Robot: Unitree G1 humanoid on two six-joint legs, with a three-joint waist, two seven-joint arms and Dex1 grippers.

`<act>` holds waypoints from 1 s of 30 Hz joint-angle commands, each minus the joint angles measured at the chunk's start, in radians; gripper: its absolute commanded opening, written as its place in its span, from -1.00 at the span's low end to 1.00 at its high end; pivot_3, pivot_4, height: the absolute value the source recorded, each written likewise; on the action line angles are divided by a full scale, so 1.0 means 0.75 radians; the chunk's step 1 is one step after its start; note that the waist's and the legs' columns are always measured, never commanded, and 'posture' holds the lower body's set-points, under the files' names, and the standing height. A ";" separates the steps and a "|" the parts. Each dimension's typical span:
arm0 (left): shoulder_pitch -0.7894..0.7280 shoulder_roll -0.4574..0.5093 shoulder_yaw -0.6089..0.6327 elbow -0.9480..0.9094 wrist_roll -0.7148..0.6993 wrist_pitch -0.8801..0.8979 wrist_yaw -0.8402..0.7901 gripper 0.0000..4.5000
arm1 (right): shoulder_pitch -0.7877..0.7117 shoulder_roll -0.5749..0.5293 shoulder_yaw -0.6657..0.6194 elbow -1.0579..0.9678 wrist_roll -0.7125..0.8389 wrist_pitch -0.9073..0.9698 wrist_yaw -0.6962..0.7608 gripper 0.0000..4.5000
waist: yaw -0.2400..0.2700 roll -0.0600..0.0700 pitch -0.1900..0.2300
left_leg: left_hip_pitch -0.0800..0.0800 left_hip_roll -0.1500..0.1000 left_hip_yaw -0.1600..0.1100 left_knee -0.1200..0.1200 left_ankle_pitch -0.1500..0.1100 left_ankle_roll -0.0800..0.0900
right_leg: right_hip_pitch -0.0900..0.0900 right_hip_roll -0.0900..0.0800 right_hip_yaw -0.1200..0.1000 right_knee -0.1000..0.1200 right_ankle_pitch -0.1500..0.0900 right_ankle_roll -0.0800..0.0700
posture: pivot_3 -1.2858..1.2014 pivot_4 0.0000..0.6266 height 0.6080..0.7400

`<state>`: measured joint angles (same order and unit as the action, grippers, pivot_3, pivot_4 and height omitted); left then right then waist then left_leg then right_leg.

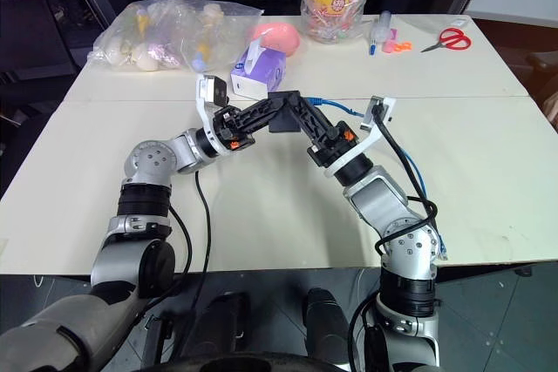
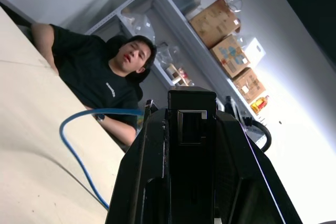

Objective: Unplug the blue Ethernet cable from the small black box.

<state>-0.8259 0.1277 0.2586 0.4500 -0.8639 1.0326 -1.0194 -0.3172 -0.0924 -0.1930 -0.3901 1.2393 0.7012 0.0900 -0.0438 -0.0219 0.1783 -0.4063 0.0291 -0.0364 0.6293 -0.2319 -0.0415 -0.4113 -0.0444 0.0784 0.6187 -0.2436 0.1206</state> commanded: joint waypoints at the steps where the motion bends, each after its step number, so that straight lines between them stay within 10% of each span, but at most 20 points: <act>1: -0.003 0.000 0.003 -0.031 -0.024 -0.017 -0.001 -0.78 | 0.000 0.005 -0.011 -0.027 0.025 -0.036 0.002 0.18 | 0.000 0.000 0.000 | 0.000 0.000 0.000 0.000 0.000 0.000 | 0.000 0.000 0.000 0.000 0.000 0.000 | 0.03 -0.52 1.00; 8: -0.003 0.002 0.004 -0.033 -0.025 -0.015 0.002 -0.78 | 0.010 0.006 -0.008 -0.030 0.039 -0.060 0.001 0.18 | 0.000 0.000 0.000 | 0.000 0.000 0.000 0.000 0.000 0.000 | 0.000 0.000 0.000 0.000 0.000 0.000 | 0.03 -0.52 1.00; 14: 0.000 -0.001 0.000 -0.039 -0.025 -0.015 0.007 -0.78 | 0.007 0.007 0.007 -0.015 0.033 -0.062 0.005 -0.98 | 0.000 0.000 0.000 | 0.000 0.000 0.000 0.000 0.000 0.000 | 0.000 0.000 0.000 -0.001 0.000 0.000 | 0.03 -0.52 1.00; 30: -0.028 0.184 0.038 0.058 0.044 -0.141 -0.003 -0.78 | 0.033 -0.191 -0.290 0.098 0.004 -0.193 -0.035 -0.98 | 0.002 0.000 0.000 | -0.001 0.000 0.000 0.000 0.000 0.000 | 0.000 -0.001 0.000 -0.003 -0.002 -0.003 | 0.03 -0.52 1.00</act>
<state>-0.8243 0.2690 0.2816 0.4918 -0.8395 0.9617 -1.0056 -0.2827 -0.2283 -0.3933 -0.3027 1.2474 0.5746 0.0617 -0.0420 -0.0219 0.1784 -0.4071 0.0288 -0.0360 0.6287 -0.2320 -0.0415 -0.4114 -0.0448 0.0785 0.6163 -0.2451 0.1180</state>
